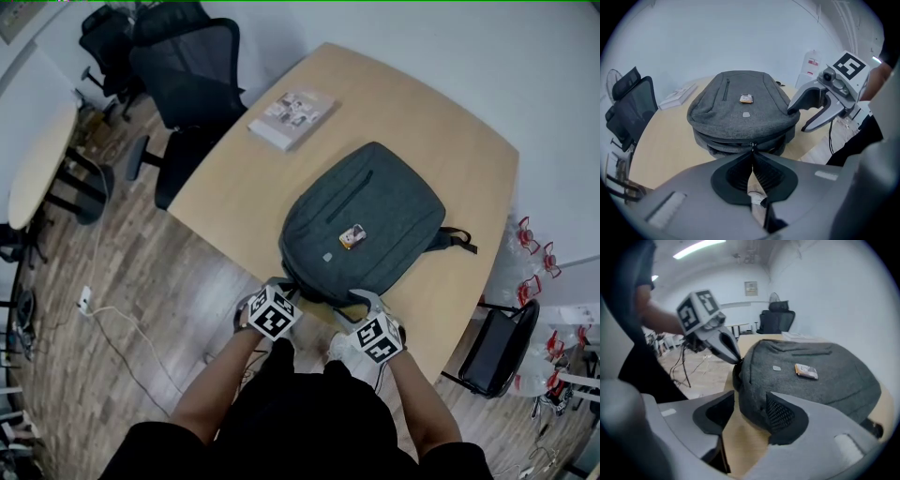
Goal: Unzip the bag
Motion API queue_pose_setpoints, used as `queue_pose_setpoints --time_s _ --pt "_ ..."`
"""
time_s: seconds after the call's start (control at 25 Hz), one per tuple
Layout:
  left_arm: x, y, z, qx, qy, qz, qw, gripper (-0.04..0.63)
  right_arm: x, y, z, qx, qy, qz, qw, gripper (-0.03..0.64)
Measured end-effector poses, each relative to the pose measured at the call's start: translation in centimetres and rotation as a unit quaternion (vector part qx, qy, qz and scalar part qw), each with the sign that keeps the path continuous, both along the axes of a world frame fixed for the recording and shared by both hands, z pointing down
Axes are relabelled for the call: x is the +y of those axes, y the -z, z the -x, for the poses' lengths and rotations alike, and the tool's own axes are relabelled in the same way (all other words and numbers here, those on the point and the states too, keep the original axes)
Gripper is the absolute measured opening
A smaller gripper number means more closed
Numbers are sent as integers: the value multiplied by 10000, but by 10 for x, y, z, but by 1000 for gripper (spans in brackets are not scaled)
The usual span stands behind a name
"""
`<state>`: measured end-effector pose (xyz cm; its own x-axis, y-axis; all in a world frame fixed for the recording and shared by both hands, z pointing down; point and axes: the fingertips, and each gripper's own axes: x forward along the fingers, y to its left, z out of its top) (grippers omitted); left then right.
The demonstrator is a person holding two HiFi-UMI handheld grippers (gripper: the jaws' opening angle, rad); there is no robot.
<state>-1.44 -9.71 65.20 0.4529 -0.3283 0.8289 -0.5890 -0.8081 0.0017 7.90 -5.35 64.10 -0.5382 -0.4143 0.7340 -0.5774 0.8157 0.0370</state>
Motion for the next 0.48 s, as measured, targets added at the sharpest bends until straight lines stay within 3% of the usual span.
queue_pose_setpoints --time_s 0.08,0.2,0.28,0.36,0.48 --pt "0 0 0 6 -123 28 9999 26 10 1 -17 462 781 -507 9946 216" --pt "2 1 1 59 -308 129 9994 26 17 -11 -39 994 1435 -864 9808 222" --pt "6 2 -1 50 -432 159 9989 26 13 -15 -41 1171 1570 -1040 9751 211" --pt "9 4 -4 -23 -465 142 9988 26 6 -17 -36 1304 1569 -1117 9726 110" --pt "12 6 -7 -23 -320 149 9994 28 1 -19 -24 1293 1530 -1043 9742 98"
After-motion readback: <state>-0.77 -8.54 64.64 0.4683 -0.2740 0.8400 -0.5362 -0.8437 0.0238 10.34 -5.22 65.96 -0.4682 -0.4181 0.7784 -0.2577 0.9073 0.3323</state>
